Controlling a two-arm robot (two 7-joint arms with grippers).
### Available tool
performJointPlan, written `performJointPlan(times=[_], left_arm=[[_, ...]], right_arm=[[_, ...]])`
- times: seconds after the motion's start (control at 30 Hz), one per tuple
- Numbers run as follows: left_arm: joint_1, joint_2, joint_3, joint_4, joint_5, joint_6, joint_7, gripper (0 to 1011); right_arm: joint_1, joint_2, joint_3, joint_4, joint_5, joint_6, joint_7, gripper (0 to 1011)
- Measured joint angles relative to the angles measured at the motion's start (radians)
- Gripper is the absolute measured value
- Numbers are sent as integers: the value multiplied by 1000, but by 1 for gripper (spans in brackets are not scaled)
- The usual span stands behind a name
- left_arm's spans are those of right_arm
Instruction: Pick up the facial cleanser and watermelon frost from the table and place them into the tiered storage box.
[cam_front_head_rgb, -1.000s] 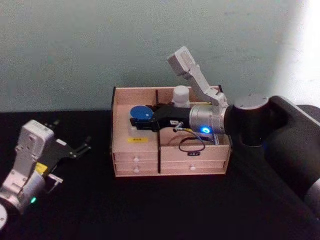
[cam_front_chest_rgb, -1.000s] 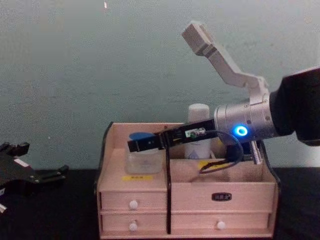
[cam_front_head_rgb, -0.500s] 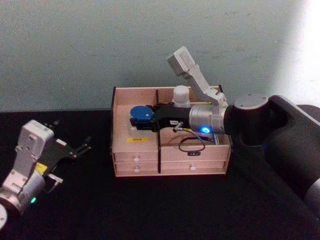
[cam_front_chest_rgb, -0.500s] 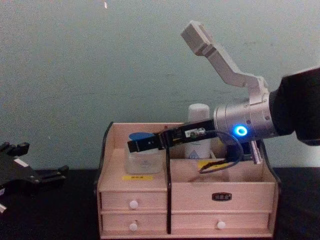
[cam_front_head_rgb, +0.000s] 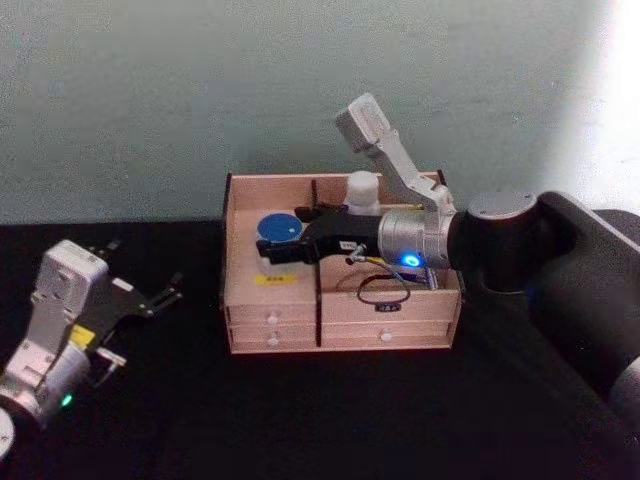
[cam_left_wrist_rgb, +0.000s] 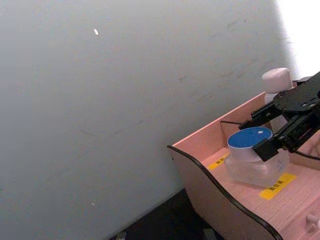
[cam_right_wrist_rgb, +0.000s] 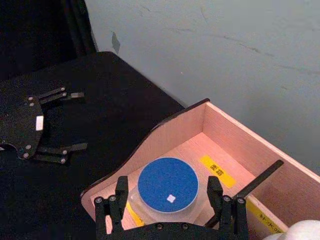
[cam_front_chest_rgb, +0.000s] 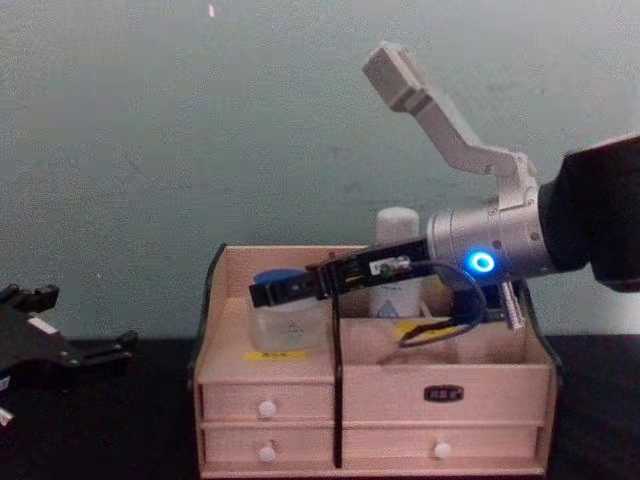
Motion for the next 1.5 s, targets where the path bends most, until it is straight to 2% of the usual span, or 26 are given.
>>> performJointPlan(times=[0.57, 0.77, 0.9, 1.0, 1.13, 1.5], left_arm=[[0, 0, 0, 0, 0, 0, 0, 1001], [0, 0, 0, 0, 0, 0, 0, 1001], [0, 0, 0, 0, 0, 0, 0, 1001], [0, 0, 0, 0, 0, 0, 0, 1001], [0, 0, 0, 0, 0, 0, 0, 1001], [0, 0, 0, 0, 0, 0, 0, 1001]], right_arm=[[-7, 4, 4, -15, 3, 1, 0, 1004], [-38, 31, 21, -103, 21, 9, -4, 1004], [-69, 58, 41, -188, 42, 14, -25, 1004], [-85, 71, 52, -226, 54, 13, -37, 1004], [-117, 102, 76, -301, 75, 5, -69, 1004], [-190, 179, 138, -440, 104, -27, -155, 1004]])
